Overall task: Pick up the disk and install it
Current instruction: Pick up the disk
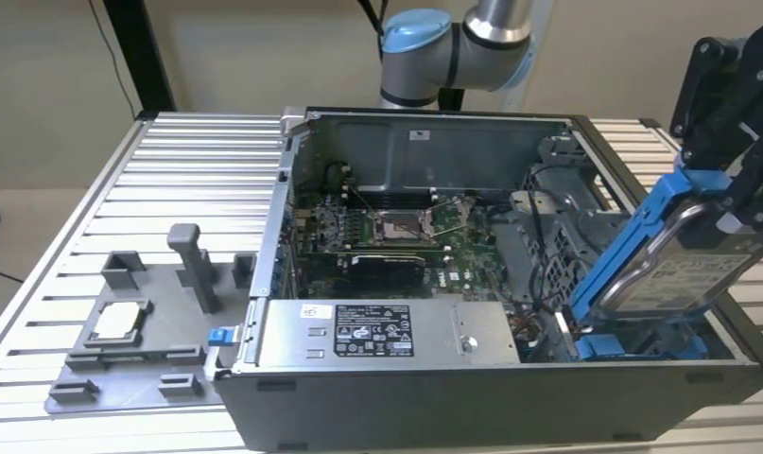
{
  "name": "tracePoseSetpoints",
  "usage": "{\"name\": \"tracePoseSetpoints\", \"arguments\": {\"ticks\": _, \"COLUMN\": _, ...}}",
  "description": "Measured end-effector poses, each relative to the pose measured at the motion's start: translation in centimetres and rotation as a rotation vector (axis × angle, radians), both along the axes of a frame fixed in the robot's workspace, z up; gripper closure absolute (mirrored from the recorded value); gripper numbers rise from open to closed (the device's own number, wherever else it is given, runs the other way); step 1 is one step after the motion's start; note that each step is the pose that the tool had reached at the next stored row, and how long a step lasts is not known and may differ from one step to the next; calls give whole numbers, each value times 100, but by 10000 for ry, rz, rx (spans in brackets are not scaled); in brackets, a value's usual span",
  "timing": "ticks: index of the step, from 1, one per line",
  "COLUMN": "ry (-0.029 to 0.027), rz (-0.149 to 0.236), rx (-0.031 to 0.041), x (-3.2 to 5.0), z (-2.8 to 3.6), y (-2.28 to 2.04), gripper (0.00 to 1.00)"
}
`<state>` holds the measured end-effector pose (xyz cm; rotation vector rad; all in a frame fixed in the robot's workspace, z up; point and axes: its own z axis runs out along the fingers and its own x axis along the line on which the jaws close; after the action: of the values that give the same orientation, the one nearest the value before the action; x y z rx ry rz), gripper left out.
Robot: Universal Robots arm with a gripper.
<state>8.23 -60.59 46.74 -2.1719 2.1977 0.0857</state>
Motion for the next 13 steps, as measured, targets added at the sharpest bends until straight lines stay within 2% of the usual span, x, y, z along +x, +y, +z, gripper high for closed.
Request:
{"name": "tracePoseSetpoints", "arguments": {"ticks": 4, "ry": 0, "rz": -1, "rx": -2, "x": 12, "z": -34, "y": -3, "gripper": 100}}
{"name": "tracePoseSetpoints", "arguments": {"ticks": 9, "ry": 0, "rz": 0, "rx": 1, "x": 18, "z": -114, "y": -3, "gripper": 100}}
{"name": "tracePoseSetpoints", "arguments": {"ticks": 13, "ry": 0, "rz": 0, "rx": 1, "x": 34, "z": -145, "y": -3, "gripper": 100}}
